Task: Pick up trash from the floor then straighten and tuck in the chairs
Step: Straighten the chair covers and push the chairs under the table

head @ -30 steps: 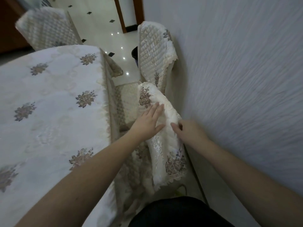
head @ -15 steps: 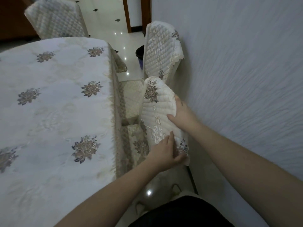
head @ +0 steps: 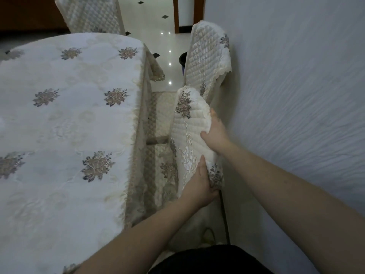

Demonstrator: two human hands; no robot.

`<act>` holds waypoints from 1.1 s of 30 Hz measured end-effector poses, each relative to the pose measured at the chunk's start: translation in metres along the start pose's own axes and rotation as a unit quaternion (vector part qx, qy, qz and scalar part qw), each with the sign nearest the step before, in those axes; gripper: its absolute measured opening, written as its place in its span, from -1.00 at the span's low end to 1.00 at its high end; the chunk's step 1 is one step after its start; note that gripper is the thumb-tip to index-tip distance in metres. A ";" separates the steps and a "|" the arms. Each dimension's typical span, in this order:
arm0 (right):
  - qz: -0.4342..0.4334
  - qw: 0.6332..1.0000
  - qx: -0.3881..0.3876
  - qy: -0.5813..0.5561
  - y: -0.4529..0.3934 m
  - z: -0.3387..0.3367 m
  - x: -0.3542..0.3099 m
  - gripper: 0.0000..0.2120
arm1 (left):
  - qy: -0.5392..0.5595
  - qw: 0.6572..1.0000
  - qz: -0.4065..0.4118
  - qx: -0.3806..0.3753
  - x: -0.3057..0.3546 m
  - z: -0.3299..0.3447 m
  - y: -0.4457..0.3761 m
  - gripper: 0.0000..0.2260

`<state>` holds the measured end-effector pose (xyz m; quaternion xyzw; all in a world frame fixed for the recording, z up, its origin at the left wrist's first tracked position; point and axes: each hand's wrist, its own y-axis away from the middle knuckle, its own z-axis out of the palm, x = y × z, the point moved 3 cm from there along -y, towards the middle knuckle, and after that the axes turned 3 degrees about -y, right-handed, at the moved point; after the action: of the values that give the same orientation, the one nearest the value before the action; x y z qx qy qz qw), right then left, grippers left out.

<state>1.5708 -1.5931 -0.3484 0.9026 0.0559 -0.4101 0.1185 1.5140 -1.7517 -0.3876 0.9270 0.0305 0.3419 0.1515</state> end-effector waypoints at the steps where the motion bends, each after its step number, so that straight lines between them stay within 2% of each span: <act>1: 0.005 1.000 0.002 -0.022 -0.004 -0.003 0.000 -0.16 | -0.003 1.000 -0.005 0.000 0.002 0.000 -0.002 0.00; 3: 0.057 0.995 -0.001 -0.082 -0.011 -0.007 0.001 -0.16 | -0.006 1.000 -0.016 -0.002 0.005 -0.001 -0.003 0.01; 5: 0.090 0.987 -0.011 -0.133 -0.016 -0.007 0.003 -0.32 | -0.012 1.000 -0.021 0.000 0.007 -0.001 -0.002 0.03; 7: 0.085 0.990 -0.023 -0.114 -0.017 -0.007 0.003 -0.50 | -0.026 0.999 -0.023 0.003 0.009 -0.001 0.000 0.03; 9: 0.081 0.992 -0.020 -0.092 -0.015 -0.010 0.000 -0.55 | -0.047 0.998 -0.028 0.010 0.012 -0.002 0.000 0.03; 21: 0.075 0.995 0.014 -0.061 -0.004 -0.037 0.026 -0.59 | -0.091 0.996 -0.014 0.000 0.038 0.017 0.002 0.01; 25: 0.082 0.994 0.029 -0.058 -0.001 -0.042 0.032 -0.55 | -0.086 0.996 -0.004 -0.015 0.044 0.018 0.000 0.01; 33: 0.070 0.997 0.011 -0.039 -0.008 -0.046 0.027 -0.57 | -0.068 0.998 0.009 -0.007 0.045 0.018 -0.009 0.00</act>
<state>1.6199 -1.5735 -0.3407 0.8887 -0.0166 -0.4366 0.1391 1.5603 -1.7409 -0.3750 0.9473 0.0098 0.2792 0.1566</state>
